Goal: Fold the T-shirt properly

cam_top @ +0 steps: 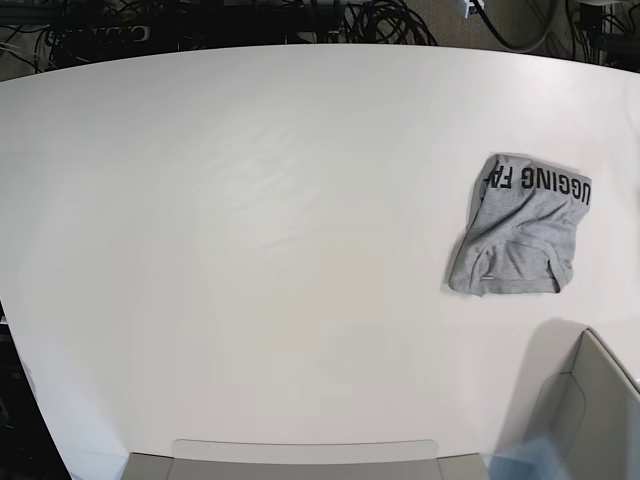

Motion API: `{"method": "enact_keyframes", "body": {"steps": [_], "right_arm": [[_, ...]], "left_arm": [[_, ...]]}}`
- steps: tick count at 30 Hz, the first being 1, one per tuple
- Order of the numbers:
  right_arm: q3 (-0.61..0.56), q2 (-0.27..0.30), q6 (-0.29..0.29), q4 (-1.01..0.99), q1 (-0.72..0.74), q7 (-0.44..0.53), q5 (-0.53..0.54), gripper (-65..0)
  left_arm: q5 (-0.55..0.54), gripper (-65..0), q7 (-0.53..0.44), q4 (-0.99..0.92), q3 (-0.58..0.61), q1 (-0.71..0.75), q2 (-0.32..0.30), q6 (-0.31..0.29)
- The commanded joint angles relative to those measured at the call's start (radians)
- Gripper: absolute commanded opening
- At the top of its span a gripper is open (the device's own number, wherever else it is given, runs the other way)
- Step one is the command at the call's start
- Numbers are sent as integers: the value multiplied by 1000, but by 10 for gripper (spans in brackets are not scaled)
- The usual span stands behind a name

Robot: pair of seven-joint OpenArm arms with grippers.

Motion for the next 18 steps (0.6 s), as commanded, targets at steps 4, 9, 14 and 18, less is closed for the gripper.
{"method": "enact_keyframes", "body": {"steps": [4, 9, 14, 18], "right_arm": [[-134, -1, 9, -317, 140, 150, 5, -650], [-223, -44, 9, -621, 311, 278, 4, -650], [-230, -67, 9, -664, 387, 338, 4, -650], [-232, -80, 9, -666, 413, 430, 4, -650]], "left_arm": [[2, -650, -44, -79, 48, -20, -8, -5], [2, -650, -87, -210, 51, -108, -5, -5], [2, -650, -167, -356, 52, -169, -5, -5], [3, -650, -250, -468, 54, -223, -5, -5]]}}
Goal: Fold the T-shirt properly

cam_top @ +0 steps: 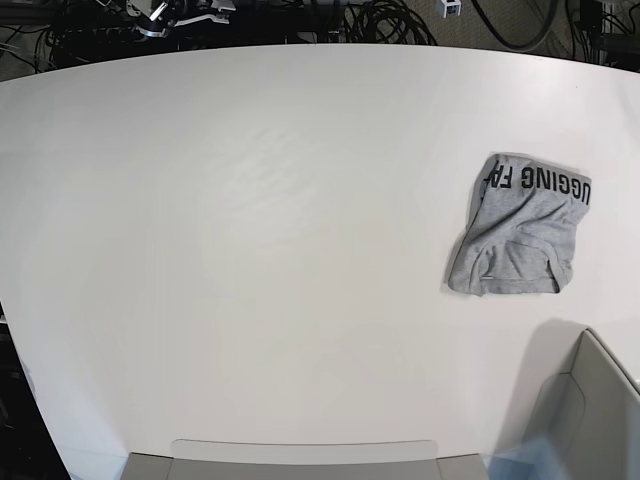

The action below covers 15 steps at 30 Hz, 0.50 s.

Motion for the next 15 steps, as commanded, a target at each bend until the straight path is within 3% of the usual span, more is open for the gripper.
{"method": "enact_keyframes", "body": {"steps": [1, 5, 9, 15], "right_arm": [[-2, 7, 16, -3, 4, 20, 0, -650], [-24, -8, 16, -131, 55, 86, -1, -650], [-151, -3, 16, -201, 95, 163, -1, -650], [-262, -14, 16, -286, 141, 212, -1, -650]], "left_arm": [[-3, -650, -23, -12, 1, -3, -4, -6], [-3, -650, -110, -105, 1, -49, -6, -6], [-3, -650, -170, -124, 1, -61, -7, -6], [-3, -650, -181, -124, 1, -87, -7, -6]]}}
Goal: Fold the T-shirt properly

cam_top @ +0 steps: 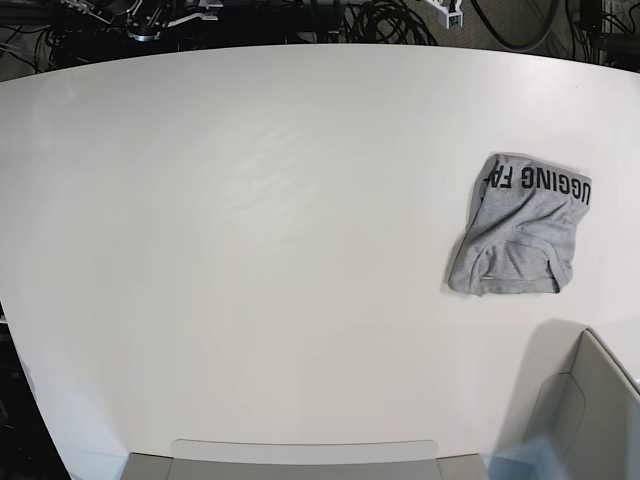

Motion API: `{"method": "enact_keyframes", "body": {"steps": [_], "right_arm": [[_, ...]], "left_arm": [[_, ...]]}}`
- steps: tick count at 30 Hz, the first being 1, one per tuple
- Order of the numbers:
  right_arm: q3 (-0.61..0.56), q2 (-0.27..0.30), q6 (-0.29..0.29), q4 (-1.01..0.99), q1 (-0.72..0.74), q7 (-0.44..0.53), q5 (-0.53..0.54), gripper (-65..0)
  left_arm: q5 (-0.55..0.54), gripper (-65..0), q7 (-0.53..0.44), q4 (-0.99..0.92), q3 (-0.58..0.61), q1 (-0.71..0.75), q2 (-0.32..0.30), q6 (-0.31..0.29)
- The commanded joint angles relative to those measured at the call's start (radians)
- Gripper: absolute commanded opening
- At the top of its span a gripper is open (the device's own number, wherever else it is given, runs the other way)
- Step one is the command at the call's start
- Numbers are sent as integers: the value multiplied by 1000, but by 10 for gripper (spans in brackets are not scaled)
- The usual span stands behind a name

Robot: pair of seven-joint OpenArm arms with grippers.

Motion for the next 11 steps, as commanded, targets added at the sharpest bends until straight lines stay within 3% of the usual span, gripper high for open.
{"method": "enact_keyframes", "body": {"steps": [1, 11], "right_arm": [[-3, 10, 15, 1, 7, 5, 3, -650], [-3, -2, 15, -5, 29, -5, 3, -650]], "left_arm": [[-2, -650, -9, 3, 1, 2, -4, -5], [-2, -650, -12, 3, 1, -43, -4, -5]]}}
